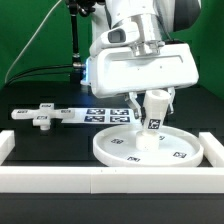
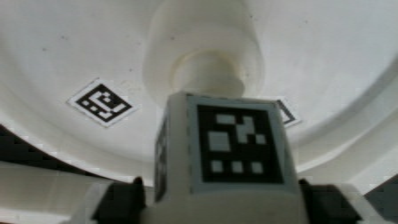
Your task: Assemble round table
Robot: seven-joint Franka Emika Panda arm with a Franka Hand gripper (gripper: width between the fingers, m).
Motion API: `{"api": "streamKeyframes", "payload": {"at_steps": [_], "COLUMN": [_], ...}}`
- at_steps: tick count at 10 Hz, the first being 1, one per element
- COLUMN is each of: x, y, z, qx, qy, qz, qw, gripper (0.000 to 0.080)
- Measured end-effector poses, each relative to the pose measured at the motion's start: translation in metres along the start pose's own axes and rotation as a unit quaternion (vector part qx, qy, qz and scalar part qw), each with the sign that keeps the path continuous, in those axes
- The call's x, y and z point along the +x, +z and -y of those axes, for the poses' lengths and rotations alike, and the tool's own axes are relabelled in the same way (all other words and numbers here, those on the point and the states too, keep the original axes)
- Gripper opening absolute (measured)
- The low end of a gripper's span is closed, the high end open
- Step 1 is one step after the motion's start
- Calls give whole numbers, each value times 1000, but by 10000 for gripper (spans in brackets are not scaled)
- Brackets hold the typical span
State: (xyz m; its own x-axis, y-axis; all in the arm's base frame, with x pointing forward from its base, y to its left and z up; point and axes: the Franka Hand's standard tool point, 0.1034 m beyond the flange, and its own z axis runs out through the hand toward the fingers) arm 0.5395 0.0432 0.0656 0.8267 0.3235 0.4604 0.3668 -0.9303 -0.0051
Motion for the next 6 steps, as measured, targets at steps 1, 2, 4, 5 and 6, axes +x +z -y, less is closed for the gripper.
{"api": "streamKeyframes", "payload": {"at_steps": [1, 2, 4, 5, 6], "x": [-2, -4, -4, -4, -4], "y": [-1, -2, -2, -2, -3], "z": [-5, -8, -8, -8, -8], "qx": [-6, -13, -12, -12, -13], "qy": [4, 8, 7, 7, 8], "qz": [-5, -12, -12, -12, -11], "qw": [1000, 1000, 1000, 1000, 1000], "gripper": [409, 409, 416, 580, 580]}}
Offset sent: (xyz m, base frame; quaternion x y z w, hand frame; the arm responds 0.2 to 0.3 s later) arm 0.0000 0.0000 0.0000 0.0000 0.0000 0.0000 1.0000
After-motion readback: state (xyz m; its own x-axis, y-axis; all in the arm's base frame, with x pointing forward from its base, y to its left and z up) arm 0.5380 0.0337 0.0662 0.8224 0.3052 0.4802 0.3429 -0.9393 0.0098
